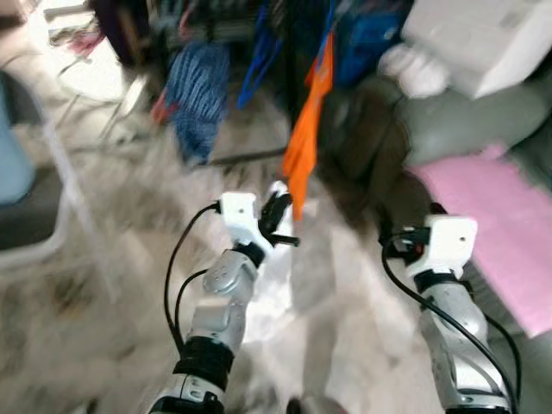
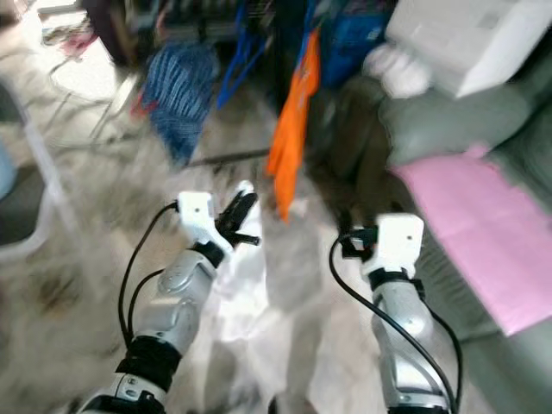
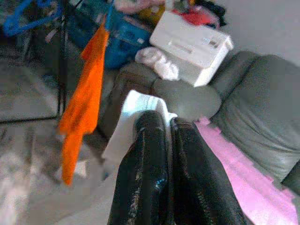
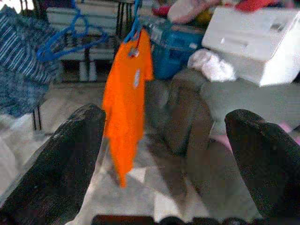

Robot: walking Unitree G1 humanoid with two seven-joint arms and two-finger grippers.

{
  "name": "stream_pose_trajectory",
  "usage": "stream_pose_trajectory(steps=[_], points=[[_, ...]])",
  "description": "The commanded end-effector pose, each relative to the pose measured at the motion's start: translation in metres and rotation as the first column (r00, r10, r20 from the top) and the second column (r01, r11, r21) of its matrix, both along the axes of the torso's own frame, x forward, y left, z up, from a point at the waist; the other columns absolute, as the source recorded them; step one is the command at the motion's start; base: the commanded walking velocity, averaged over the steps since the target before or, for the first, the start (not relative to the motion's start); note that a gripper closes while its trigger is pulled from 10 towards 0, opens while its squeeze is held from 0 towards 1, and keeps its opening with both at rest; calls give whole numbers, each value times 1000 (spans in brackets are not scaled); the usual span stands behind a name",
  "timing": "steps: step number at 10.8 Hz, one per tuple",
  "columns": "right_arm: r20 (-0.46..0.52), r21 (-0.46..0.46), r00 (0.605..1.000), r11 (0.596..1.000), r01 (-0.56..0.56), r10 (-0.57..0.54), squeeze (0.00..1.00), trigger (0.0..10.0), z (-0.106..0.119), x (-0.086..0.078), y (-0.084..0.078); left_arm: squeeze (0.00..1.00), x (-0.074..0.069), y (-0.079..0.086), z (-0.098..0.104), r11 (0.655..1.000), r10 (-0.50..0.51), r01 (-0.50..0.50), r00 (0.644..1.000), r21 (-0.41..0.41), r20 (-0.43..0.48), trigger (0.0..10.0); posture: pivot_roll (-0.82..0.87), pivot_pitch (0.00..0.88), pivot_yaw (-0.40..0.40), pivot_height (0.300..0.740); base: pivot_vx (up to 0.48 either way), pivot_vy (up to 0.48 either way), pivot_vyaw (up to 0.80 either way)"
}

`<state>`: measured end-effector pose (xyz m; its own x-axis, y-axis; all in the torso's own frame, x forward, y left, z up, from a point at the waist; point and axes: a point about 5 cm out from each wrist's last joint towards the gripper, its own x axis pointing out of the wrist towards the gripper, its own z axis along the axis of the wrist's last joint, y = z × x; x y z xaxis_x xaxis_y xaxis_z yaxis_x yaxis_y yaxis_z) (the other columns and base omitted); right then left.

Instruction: Hang hanger

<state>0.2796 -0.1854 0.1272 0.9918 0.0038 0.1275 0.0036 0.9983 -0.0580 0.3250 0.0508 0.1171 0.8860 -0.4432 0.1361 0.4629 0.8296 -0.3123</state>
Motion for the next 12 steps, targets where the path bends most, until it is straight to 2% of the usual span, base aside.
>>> stream_pose_trajectory(steps=[1, 8, 9, 10, 12], points=[[-2, 9, 1000, 1000, -21, 21, 0, 10000, 1, 0, 4, 0, 1, 7, 1, 1000, 20, -21, 1000, 8, 19, 10000, -227, 136, -55, 740, 458, 0, 0], [-10, 11, 998, 998, -55, 55, 0, 10000, 1, 6, 12, 0, 4, 13, 1, 997, 70, -71, 997, 30, 23, 10000, -206, 124, -62, 740, 363, 311, 183], [-11, 26, 999, 998, -51, 52, 0, 10000, -1, 5, 12, 0, 5, 21, 6, 984, 123, -134, 987, 115, 102, 10000, -200, 125, -54, 740, 281, 382, 0], [-10, 38, 999, 998, -47, 47, 0, 10000, -2, 5, 13, 0, 6, 30, 6, 973, 165, -181, 979, 140, 117, 10000, -193, 129, -40, 740, 255, 375, 0], [-8, 74, 999, 997, -37, 37, 0, 10000, -6, 5, 18, 0, 7, 62, 4, 930, 271, -296, 952, 216, 140, 10000, -162, 137, -14, 740, 0, 326, 0]])
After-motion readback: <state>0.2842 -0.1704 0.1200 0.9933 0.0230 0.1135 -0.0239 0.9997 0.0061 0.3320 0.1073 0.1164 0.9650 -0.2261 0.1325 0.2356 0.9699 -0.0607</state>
